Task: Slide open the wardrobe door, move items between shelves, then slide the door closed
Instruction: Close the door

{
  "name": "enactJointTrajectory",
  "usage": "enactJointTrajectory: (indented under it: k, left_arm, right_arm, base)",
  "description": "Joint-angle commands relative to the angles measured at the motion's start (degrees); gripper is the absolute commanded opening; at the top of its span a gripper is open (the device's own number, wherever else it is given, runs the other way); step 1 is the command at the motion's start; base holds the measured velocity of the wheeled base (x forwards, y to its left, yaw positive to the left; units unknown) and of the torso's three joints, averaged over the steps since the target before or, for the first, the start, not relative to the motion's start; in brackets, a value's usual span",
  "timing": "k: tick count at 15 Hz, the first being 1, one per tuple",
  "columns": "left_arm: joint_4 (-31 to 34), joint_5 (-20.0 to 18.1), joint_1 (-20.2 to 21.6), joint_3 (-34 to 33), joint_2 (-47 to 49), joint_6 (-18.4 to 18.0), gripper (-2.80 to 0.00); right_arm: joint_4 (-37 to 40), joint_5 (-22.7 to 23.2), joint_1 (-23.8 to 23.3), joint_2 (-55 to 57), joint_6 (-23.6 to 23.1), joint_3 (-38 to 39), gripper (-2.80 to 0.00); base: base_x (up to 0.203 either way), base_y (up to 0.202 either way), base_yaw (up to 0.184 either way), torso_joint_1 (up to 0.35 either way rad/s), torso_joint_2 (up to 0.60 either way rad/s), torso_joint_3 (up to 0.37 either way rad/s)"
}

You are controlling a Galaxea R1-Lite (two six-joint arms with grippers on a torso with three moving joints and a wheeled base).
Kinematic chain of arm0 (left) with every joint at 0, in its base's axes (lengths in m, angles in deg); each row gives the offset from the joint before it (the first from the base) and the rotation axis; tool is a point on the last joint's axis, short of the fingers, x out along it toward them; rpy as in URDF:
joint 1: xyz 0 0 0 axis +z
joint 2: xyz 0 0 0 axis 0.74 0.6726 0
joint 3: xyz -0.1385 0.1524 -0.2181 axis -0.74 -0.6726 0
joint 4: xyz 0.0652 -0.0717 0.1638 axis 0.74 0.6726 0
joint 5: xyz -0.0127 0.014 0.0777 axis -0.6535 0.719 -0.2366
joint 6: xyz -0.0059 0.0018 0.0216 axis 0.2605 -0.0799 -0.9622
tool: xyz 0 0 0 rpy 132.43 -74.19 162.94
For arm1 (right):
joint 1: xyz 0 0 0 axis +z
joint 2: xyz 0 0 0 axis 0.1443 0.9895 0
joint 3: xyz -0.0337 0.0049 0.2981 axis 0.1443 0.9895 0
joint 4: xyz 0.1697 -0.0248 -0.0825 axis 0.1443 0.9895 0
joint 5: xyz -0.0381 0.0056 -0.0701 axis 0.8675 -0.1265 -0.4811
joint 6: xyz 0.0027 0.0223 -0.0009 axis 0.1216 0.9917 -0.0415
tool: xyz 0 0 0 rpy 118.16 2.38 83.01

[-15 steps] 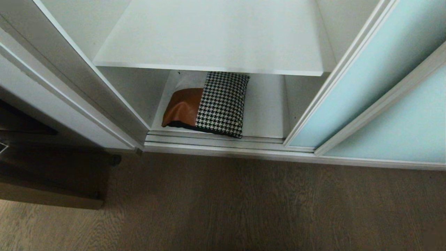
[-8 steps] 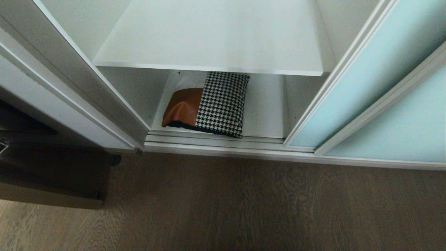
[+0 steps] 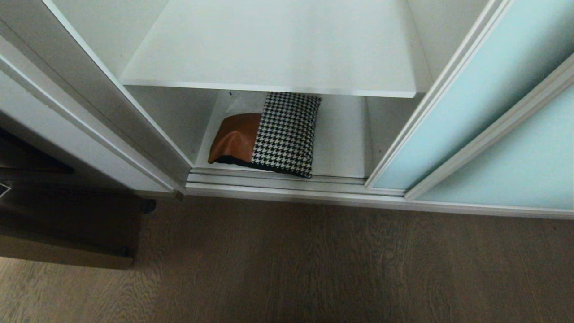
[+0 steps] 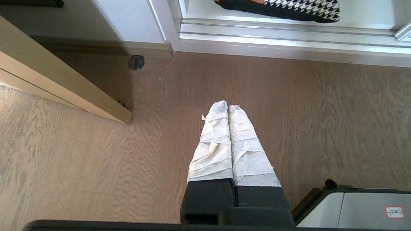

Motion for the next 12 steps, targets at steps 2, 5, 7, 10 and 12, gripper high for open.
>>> enactJointTrajectory:
  k: [2, 5, 7, 10, 12]
  left_arm:
    - [0.0, 0.0, 0.03, -0.08, 0.09, 0.0, -2.8]
    - [0.0, 0.0, 0.03, -0.09, 0.09, 0.0, -2.8]
    - [0.0, 0.0, 0.03, 0.0, 0.09, 0.0, -2.8]
    - [0.0, 0.0, 0.03, -0.09, 0.09, 0.0, -2.8]
    - [0.0, 0.0, 0.03, 0.0, 0.09, 0.0, -2.8]
  right_arm:
    - [-2.88, 0.22, 0.23, 2.91, 1.06, -0.09, -2.8]
    - [-7.24, 0.16, 0.42, 4.8, 3.14, 0.46, -2.8]
    - [-9.39, 0.06, 1.23, 6.33, 3.64, 0.9, -2.8]
    - [-9.63, 0.05, 2.61, 7.38, 3.6, 0.88, -2.8]
    - [-9.63, -0.04, 3.65, 7.62, 3.61, 1.02, -2.8]
  base:
    - [0.0, 0.0, 0.0, 0.0, 0.0, 0.0]
    - [0.0, 0.0, 0.0, 0.0, 0.0, 0.0]
    - [0.0, 0.0, 0.0, 0.0, 0.0, 0.0]
    - [0.0, 0.0, 0.0, 0.0, 0.0, 0.0]
    - [0.0, 0.0, 0.0, 0.0, 0.0, 0.0]
